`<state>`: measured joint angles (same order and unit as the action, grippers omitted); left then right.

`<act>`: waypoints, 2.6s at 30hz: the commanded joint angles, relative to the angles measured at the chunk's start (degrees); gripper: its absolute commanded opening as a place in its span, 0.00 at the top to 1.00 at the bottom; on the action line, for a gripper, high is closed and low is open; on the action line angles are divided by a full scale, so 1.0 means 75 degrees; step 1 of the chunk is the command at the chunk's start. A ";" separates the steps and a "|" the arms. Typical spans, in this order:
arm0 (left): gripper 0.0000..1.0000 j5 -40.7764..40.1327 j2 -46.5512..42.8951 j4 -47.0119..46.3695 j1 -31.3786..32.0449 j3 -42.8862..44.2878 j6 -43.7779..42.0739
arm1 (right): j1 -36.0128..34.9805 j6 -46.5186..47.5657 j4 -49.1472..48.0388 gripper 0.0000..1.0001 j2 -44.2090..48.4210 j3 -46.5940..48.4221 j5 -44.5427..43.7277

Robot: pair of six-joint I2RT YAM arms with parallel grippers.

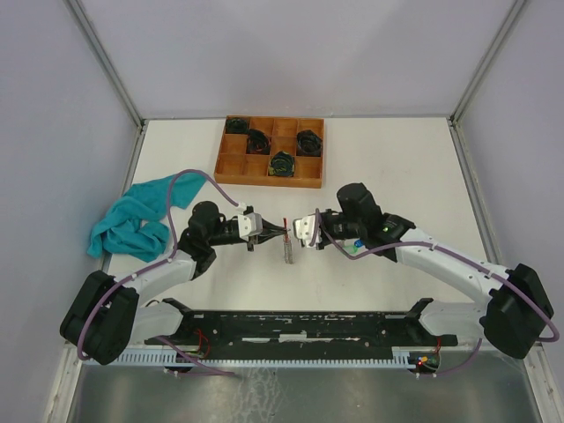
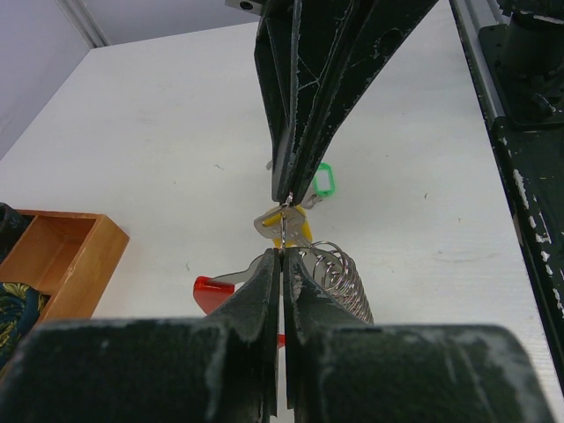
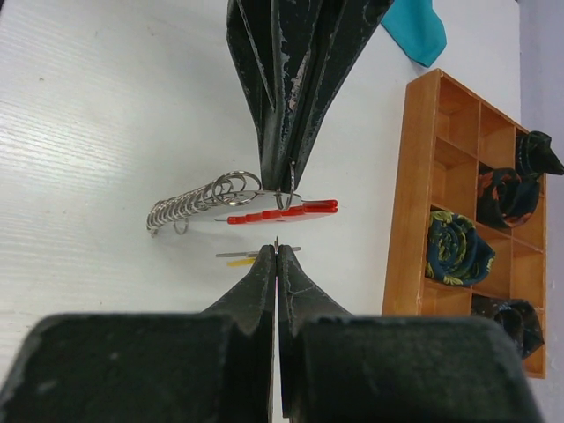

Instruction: Put the keys on the keyring

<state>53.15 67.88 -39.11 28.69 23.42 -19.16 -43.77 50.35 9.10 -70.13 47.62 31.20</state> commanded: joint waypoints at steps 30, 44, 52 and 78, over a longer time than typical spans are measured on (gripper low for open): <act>0.97 0.0215 -0.0095 -0.0196 -0.0026 0.0194 -0.0300 | 0.0023 -0.1808 -0.0829 0.99 0.0000 0.0226 0.0077; 0.97 0.0250 -0.0062 -0.0176 -0.0022 0.0217 -0.0294 | 0.0029 -0.2100 -0.0990 0.99 -0.0057 0.0284 0.0355; 0.97 0.0282 -0.0050 -0.0177 -0.0029 0.0234 -0.0288 | 0.0035 -0.2213 -0.1042 0.99 -0.0136 0.0300 0.0495; 0.97 0.0317 -0.0127 -0.0210 -0.0022 0.0176 -0.0340 | 0.0342 -0.2765 -0.1153 0.99 0.0144 0.0122 0.1101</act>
<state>54.13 67.88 -39.05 28.69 23.40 -19.18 -41.82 31.51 3.49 -71.09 47.66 36.32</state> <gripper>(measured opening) 0.044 0.015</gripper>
